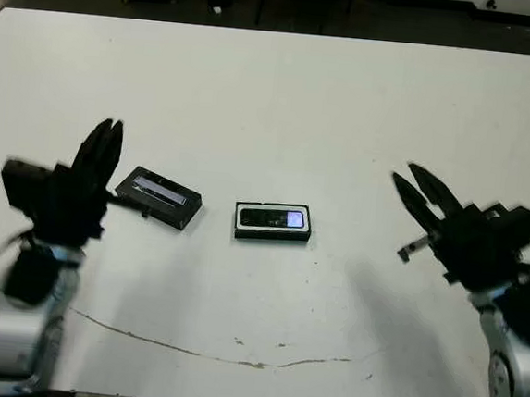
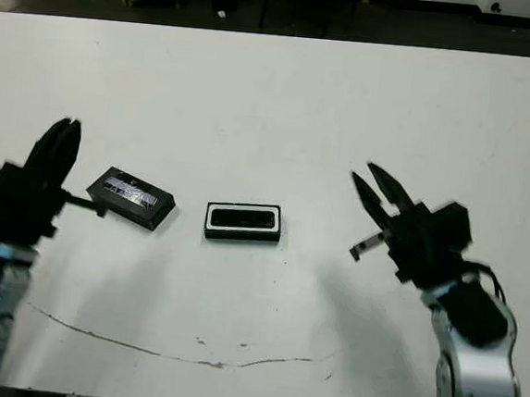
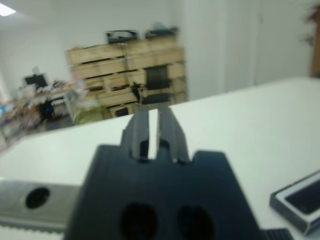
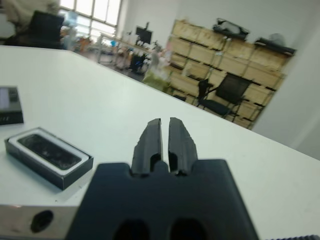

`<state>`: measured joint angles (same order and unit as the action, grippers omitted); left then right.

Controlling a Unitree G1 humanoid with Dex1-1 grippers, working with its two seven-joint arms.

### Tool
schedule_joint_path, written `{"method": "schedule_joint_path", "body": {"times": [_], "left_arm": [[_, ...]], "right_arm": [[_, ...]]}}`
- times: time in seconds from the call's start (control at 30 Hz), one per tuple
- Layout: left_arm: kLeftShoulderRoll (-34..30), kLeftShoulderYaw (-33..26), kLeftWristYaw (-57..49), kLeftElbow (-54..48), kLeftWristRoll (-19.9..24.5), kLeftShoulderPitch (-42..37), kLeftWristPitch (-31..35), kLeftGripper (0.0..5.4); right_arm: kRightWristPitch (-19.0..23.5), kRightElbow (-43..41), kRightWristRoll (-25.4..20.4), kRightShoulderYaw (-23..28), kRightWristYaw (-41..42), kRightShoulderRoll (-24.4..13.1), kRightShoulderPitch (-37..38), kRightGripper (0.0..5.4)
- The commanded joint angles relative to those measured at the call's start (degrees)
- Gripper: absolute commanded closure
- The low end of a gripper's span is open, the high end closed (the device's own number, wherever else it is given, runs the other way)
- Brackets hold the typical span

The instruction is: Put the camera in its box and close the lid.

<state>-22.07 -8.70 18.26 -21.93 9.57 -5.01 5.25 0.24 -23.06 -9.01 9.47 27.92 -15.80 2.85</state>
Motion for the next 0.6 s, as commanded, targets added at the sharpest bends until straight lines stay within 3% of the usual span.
{"method": "schedule_joint_path", "body": {"times": [0.03,0.3,0.47,0.6], "left_arm": [[-10.0,1.8,7.2,-2.1,-2.1,-6.5,6.9,5.4],[-18.2,15.8,19.1,4.8,-9.9,-27.0,16.1,5.4],[-18.6,27.2,33.3,18.3,-15.1,-40.6,12.9,5.4],[-15.4,32.9,42.8,31.3,-16.7,-49.2,7.7,5.4]], "right_arm": [[-2.4,0.1,-0.8,0.2,-1.9,1.0,2.4,5.39],[-3.3,-1.5,-1.8,-1.0,-5.0,2.0,4.5,5.39],[-1.8,-2.3,-4.5,-0.4,-5.7,1.9,5.5,5.39],[-1.2,-2.5,-5.4,-0.3,-6.1,1.5,5.8,5.39]]}}
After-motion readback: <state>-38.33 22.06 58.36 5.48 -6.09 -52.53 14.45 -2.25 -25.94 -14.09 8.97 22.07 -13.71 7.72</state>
